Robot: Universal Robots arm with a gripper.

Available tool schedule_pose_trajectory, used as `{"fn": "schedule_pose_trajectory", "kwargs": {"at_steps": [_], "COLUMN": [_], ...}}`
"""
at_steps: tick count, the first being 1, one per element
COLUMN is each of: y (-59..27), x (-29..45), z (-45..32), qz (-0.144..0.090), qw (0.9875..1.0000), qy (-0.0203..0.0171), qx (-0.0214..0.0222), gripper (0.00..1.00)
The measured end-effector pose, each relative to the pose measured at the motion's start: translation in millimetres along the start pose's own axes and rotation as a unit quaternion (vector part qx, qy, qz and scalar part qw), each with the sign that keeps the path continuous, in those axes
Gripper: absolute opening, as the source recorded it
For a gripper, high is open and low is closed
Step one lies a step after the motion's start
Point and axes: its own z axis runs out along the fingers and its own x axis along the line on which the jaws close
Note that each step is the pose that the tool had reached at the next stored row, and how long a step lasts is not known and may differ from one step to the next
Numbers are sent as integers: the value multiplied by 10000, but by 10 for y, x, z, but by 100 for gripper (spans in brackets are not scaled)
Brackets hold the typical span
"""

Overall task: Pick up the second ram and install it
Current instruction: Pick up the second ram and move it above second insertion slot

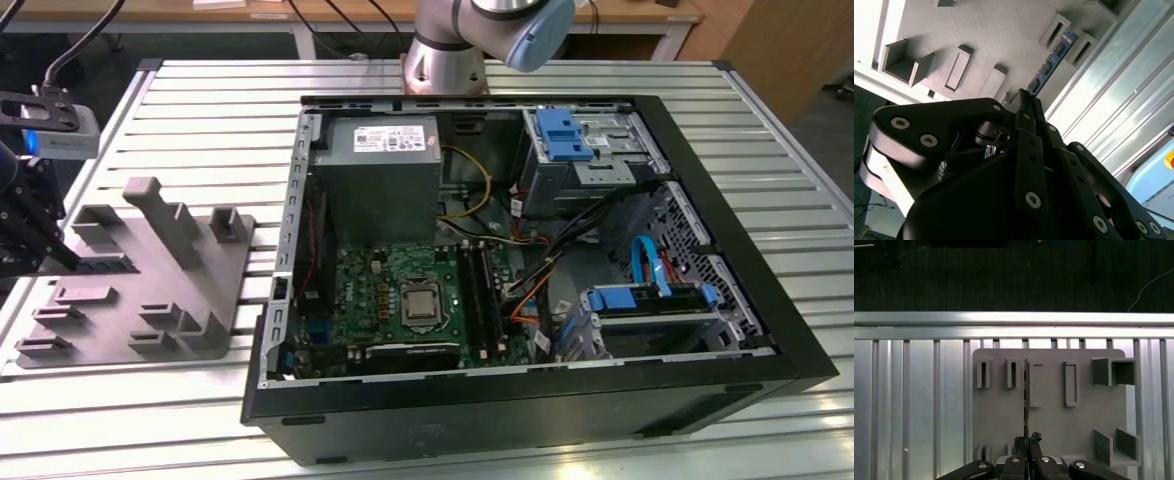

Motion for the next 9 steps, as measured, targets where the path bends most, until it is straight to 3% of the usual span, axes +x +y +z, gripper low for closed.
{"fn": "schedule_pose_trajectory", "kwargs": {"at_steps": [9], "y": [2], "x": [-4], "z": [-71], "qz": [0], "qw": [10000], "qy": [-7], "qx": [-1], "gripper": [14]}}
